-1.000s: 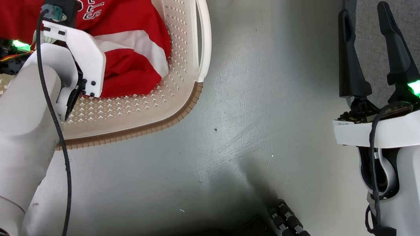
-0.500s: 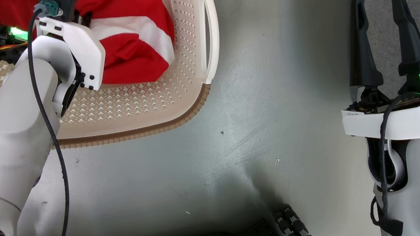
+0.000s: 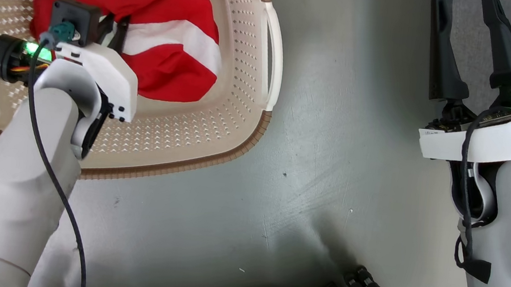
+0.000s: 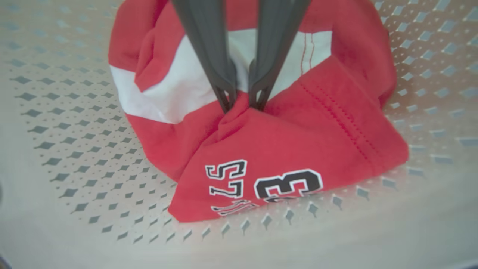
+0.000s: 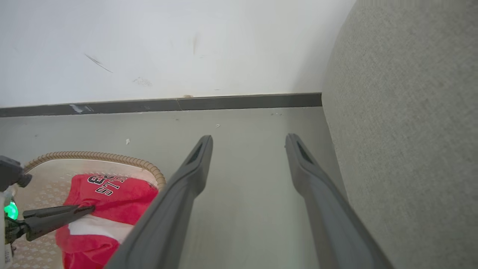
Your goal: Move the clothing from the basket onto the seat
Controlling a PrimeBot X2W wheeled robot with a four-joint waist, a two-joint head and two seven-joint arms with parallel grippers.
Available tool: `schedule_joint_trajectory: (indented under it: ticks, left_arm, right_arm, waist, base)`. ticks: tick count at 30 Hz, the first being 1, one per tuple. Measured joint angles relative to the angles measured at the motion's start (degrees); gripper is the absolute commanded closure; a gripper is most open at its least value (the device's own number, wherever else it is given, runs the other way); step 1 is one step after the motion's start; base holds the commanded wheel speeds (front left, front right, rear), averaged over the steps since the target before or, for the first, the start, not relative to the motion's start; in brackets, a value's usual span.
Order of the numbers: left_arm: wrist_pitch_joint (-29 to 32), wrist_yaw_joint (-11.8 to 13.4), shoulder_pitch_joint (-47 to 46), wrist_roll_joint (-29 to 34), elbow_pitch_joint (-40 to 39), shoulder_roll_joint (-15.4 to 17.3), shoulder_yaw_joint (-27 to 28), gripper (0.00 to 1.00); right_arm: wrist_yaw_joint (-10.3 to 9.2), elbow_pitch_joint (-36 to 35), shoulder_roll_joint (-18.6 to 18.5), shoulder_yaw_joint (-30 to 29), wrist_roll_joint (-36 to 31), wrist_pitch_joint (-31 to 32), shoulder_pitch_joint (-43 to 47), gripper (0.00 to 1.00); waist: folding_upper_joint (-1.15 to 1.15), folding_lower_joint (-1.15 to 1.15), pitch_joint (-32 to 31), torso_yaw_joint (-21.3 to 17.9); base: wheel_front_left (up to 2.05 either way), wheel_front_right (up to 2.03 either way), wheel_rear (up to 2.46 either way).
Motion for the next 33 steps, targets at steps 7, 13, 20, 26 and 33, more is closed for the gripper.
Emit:
schedule_joint_trajectory:
  ticks: [7, 13, 20, 26, 33]
  left_arm:
    - [-3.6, 0.0, 3.0, -1.0, -3.0, -0.6, 1.0, 1.0]
    - [-7.3, -0.1, 6.9, -2.5, -6.6, -0.9, 1.8, 1.0]
    - [-10.2, -0.6, 10.9, -4.0, -10.4, -1.2, 2.8, 1.0]
    - [-12.3, -0.6, 15.5, -5.4, -13.2, -1.6, 3.6, 1.0]
    - [-13.6, -0.5, 19.5, -6.6, -16.2, -1.9, 4.3, 1.0]
  right_arm:
    - [0.0, 1.2, 0.0, -1.1, -1.7, 0.0, 0.0, 0.0]
    - [0.0, 2.1, 0.0, -2.8, -2.9, 0.0, 0.0, 0.0]
    - [0.0, 3.3, -0.1, -4.5, -4.5, 0.0, 0.2, 0.0]
    - [0.0, 3.9, -0.1, -5.8, -5.9, 0.0, 1.0, 0.0]
    - [0.0, 5.2, -0.1, -7.1, -7.8, 0.0, 3.9, 0.0]
  waist:
    - [0.0, 0.0, -2.4, 1.3]
    - [0.0, 0.0, -5.7, 2.7]
    - [0.0, 0.0, -9.7, 4.2]
    - [0.0, 0.0, -14.3, 5.7]
    - [0.0, 0.0, -19.6, 7.1]
  base:
    - [0.0, 0.0, 0.0]
    - [0.0, 0.0, 0.0]
    - [0.0, 0.0, 0.0]
    - [0.0, 0.0, 0.0]
    - [0.0, 0.0, 0.0]
